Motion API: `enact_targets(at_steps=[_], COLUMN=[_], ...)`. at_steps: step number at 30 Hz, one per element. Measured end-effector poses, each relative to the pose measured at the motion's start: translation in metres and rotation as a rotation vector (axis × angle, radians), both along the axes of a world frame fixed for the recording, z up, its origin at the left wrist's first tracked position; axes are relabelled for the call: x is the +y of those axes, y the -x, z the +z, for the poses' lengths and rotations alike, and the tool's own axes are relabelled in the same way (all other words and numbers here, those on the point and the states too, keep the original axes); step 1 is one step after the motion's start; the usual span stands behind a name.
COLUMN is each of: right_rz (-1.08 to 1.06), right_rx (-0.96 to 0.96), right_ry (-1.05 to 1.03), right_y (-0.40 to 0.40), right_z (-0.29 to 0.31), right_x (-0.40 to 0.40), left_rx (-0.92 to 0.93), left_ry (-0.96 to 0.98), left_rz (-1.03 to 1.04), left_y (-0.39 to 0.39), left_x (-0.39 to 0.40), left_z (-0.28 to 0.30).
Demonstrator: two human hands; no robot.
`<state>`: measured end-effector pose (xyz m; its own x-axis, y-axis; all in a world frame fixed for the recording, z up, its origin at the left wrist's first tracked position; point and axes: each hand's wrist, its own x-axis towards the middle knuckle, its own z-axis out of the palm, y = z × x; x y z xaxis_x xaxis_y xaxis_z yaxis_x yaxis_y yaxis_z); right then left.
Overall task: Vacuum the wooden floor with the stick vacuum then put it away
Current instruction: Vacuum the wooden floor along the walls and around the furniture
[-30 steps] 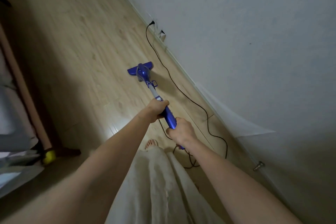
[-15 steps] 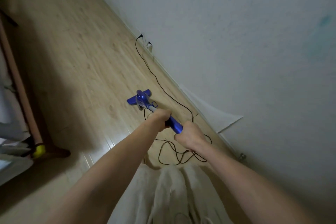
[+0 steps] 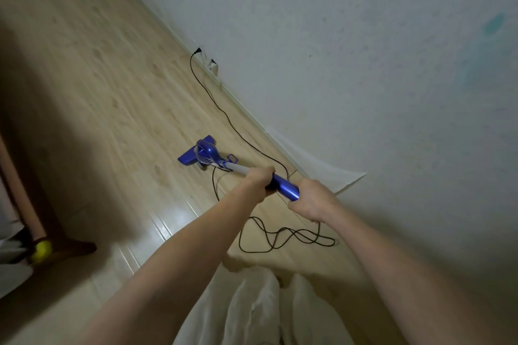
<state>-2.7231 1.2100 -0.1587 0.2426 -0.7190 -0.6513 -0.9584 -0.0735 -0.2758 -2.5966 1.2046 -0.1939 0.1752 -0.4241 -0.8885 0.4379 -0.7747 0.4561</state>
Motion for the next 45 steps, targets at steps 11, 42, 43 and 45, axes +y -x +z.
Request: enact_targets(at_steps=[11, 42, 43, 45], right_rz=[0.076, -0.102, -0.106, -0.107], right_rx=[-0.002, -0.231, -0.236, -0.242], right_ry=[-0.09, -0.197, -0.204, -0.216], right_y=[-0.147, -0.364, -0.359, -0.344], right_z=[-0.014, -0.02, -0.017, -0.011], right_x=[-0.058, 0.0, 0.006, 0.016], left_rx=[-0.131, -0.088, -0.085, -0.074], left_ry=[0.011, 0.118, 0.121, 0.123], left_rz=[0.039, 0.091, 0.094, 0.094], left_y=[-0.149, -0.355, -0.349, -0.335], left_x=[-0.054, -0.01, -0.003, 0.01], left_z=[-0.037, -0.029, -0.024, -0.014])
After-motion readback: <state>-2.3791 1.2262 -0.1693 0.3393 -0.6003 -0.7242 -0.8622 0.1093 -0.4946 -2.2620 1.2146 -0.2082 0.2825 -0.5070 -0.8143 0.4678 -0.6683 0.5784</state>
